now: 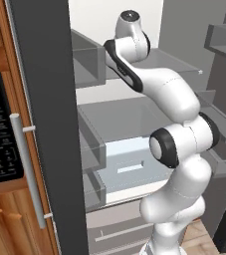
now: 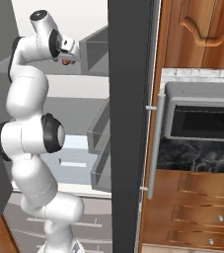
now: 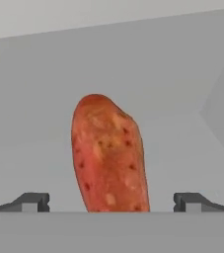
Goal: Place the cold items (sweet potato and carrot) from the fridge in one tupperware on the dining counter. Place the warm items (hot dog and kebab skewer) in the stove area in another tupperware.
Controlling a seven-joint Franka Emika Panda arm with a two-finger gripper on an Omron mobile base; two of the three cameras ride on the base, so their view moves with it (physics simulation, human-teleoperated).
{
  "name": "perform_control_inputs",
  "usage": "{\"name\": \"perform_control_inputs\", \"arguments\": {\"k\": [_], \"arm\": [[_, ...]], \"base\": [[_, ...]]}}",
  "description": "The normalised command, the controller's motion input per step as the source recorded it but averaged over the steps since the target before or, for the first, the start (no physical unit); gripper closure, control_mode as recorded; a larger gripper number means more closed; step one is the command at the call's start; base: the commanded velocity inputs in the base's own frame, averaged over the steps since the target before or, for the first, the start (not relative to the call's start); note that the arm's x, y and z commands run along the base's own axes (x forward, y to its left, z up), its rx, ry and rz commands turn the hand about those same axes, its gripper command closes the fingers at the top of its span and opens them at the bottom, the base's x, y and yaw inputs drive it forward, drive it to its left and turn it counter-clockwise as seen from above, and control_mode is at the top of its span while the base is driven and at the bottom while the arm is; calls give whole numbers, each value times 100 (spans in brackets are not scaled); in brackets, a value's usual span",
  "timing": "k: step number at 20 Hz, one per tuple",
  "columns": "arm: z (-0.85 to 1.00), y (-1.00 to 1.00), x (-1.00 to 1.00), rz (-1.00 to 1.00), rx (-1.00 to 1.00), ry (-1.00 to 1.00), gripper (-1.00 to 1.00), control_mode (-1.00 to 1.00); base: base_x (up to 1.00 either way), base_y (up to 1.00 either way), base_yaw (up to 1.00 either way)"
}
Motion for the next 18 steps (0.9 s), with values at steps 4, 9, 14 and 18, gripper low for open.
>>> {"name": "perform_control_inputs", "arguments": {"k": [4,9,14,18], "arm": [[-11,0,31,0,0,0,-100,-100],[-17,0,10,0,0,3,100,-100],[-2,0,-8,0,0,-1,100,-100],[0,0,-48,0,0,-22,100,-100]], "base": [[0,0,0],[0,0,0],[0,0,0],[0,0,0]]}}
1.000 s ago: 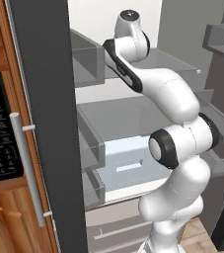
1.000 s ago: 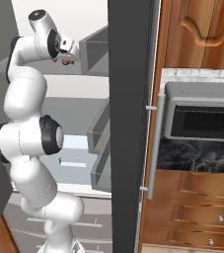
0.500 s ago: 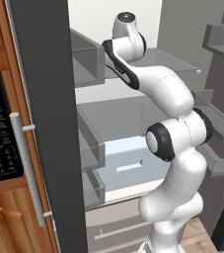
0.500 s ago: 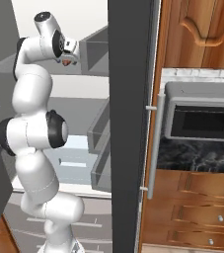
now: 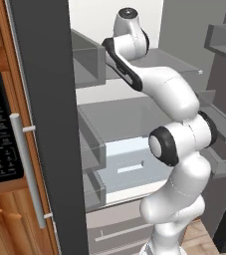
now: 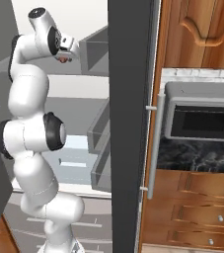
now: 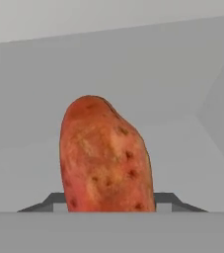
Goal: Place the cold items (sweet potato and carrot) from the fridge in one tupperware on the dining counter. Place the warm items (hot dog and kebab skewer) in the stove area in another tupperware.
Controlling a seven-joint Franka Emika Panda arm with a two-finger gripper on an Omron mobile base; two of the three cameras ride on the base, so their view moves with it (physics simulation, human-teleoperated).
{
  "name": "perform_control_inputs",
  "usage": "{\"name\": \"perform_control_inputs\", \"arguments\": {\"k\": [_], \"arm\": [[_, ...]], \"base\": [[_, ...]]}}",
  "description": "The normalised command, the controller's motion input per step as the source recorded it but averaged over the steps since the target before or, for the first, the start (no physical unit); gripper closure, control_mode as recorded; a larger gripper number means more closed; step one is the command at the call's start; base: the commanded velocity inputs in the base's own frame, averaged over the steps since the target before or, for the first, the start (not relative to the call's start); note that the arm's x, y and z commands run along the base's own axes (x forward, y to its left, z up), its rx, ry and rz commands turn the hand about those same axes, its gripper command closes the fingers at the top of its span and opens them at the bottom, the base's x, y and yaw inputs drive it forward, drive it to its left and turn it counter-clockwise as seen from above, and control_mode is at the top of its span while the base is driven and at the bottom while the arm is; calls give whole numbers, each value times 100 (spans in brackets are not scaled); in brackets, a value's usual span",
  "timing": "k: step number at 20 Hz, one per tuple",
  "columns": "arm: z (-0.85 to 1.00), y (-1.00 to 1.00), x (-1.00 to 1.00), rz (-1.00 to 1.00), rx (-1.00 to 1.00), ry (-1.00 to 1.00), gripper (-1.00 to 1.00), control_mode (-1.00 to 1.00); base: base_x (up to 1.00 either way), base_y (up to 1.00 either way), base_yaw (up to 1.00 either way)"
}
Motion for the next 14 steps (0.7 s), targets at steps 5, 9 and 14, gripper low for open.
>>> {"name": "perform_control_inputs", "arguments": {"k": [5,9,14], "arm": [[0,0,-89,0,0,-25,100,-100],[0,0,-100,0,3,-18,100,-100],[10,-16,-91,3,5,-3,100,-100]], "base": [[0,0,0],[0,0,0],[0,0,0]]}}
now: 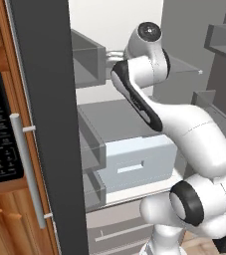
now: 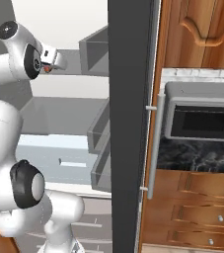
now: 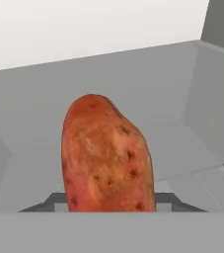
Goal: Place the cold items (sweet potato and carrot) from the fridge in one tupperware on the dining counter. Place the warm items (hot dog and kebab skewer) in the stove area in another tupperware.
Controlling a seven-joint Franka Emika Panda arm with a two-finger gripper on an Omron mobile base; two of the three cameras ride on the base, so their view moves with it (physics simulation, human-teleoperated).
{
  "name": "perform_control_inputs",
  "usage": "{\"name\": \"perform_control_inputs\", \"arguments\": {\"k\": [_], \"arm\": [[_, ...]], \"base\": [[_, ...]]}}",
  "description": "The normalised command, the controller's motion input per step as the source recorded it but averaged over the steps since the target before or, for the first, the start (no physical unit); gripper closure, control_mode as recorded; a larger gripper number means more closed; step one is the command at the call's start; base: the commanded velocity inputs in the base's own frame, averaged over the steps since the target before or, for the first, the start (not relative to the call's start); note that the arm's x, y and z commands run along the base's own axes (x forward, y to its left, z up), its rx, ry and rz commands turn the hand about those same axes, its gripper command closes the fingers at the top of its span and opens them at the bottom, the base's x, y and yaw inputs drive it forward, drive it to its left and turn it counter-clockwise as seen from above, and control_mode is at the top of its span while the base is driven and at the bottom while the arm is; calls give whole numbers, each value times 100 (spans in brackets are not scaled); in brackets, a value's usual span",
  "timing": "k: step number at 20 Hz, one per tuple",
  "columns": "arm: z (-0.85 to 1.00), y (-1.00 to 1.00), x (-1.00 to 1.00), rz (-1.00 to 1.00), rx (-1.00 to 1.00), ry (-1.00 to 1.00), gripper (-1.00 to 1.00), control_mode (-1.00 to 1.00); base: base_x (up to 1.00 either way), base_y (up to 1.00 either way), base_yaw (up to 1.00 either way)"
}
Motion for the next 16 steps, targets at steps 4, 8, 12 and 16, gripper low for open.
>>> {"name": "perform_control_inputs", "arguments": {"k": [4,8,12,16], "arm": [[6,-21,-88,4,1,-2,100,-100],[18,-2,-77,0,0,-3,100,-100],[16,-19,-89,0,4,-7,100,-100],[6,-19,-66,0,5,-6,100,100]], "base": [[0,0,0],[0,0,0],[0,0,0],[-24,-5,0]]}}
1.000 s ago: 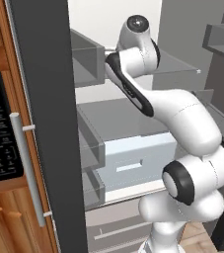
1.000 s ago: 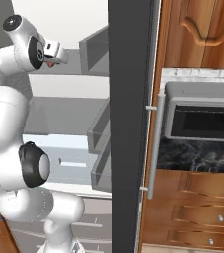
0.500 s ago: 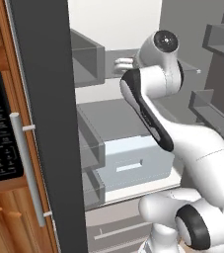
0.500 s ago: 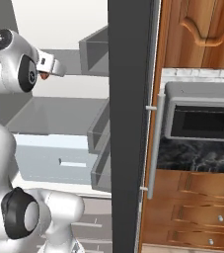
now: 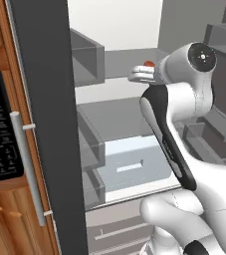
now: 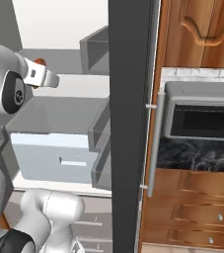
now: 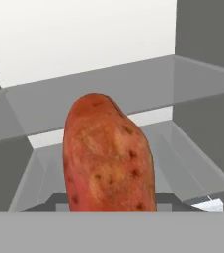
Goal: Place the cold items (sweet potato and carrot) from the fridge in one tupperware on the dining counter. Place the warm items (hot dog and kebab skewer) in the stove area in another tupperware.
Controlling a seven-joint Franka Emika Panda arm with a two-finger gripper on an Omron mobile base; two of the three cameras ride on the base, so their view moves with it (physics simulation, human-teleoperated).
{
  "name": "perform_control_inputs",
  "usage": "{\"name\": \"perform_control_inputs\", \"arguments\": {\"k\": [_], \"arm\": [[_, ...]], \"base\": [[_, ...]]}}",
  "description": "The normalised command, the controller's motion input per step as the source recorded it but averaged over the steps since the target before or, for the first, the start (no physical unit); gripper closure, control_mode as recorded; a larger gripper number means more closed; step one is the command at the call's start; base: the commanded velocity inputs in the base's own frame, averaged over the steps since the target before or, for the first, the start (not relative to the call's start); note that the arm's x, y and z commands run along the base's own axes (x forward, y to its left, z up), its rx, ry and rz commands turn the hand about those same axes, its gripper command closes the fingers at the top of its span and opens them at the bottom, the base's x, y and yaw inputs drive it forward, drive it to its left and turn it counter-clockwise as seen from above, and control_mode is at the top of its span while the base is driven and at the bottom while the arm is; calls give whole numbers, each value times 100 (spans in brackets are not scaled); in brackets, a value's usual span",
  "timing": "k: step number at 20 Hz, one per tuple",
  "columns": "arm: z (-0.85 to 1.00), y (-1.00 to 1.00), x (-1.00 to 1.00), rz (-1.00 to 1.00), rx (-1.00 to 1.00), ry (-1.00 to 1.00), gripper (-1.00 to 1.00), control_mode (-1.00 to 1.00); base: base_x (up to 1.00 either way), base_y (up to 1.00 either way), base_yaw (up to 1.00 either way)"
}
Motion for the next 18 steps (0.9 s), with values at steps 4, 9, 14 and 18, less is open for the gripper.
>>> {"name": "perform_control_inputs", "arguments": {"k": [4,9,14,18], "arm": [[0,0,0,0,0,0,100,100],[0,0,0,0,0,0,100,100],[0,0,0,0,0,0,100,100],[0,0,0,0,0,0,100,100]], "base": [[-100,-12,0],[-100,0,0],[-100,3,-4],[-100,3,-22]]}}
